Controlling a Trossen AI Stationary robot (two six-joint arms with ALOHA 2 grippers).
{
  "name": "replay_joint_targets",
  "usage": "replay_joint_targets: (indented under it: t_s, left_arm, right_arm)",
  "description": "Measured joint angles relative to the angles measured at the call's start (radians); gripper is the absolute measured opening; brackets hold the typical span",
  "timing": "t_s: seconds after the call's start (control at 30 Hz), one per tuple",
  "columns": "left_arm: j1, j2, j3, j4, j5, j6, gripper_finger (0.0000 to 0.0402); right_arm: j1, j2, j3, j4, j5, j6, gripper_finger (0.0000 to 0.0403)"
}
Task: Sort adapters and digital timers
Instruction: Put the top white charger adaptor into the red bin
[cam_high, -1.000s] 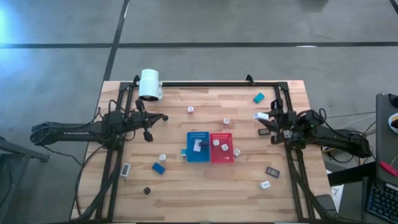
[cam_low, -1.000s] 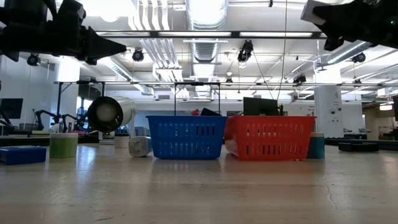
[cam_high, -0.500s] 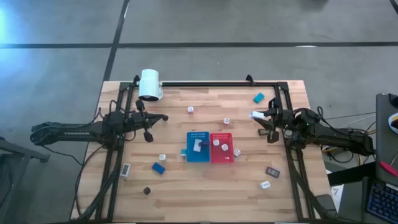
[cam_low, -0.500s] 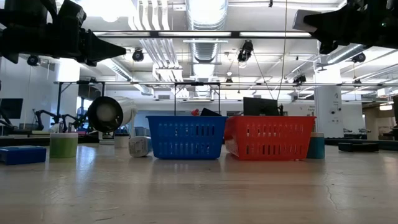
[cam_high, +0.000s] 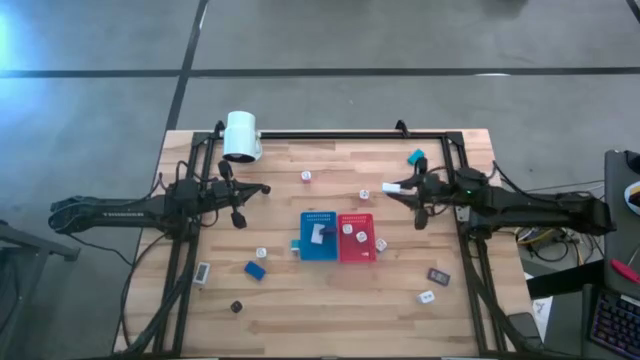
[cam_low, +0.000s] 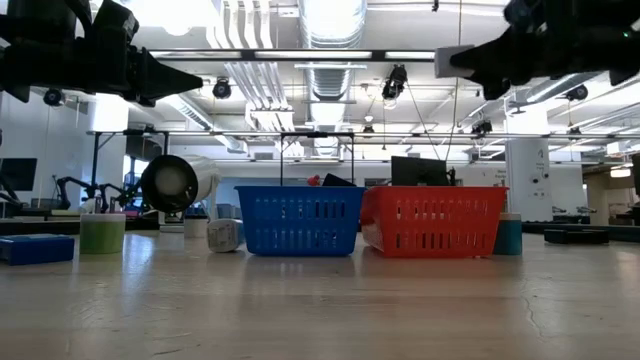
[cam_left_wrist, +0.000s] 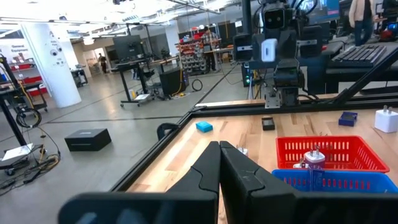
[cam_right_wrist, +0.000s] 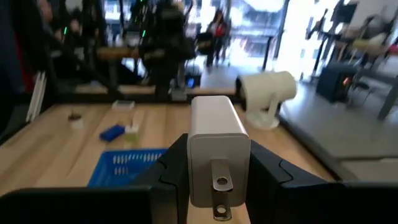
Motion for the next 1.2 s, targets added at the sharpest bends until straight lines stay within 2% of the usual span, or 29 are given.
replay_joint_targets:
  t_s: [0.17, 0.53, 0.8, 1.2]
  left_arm:
    - [0.000, 0.000, 0.000, 0.000, 0.000, 0.000, 0.0007]
    - [0.000, 0.000, 0.000, -0.008, 0.000, 0.000, 0.0007]
    - [0.000, 0.000, 0.000, -0.008, 0.000, 0.000, 0.0007]
    - [0.000, 0.002, 0.000, -0.008, 0.000, 0.000, 0.0007]
  right_arm:
    - [0.060, 0.144, 0.103, -0.104, 0.009, -0.016, 0.0095]
    - [0.212, 0.469, 0.349, -0.411, 0.152, -0.075, 0.0096]
    - [0.258, 0.696, 0.496, -0.582, 0.153, -0.101, 0.0096]
    - [0.325, 0.906, 0.673, -0.729, 0.148, -0.129, 0.0096]
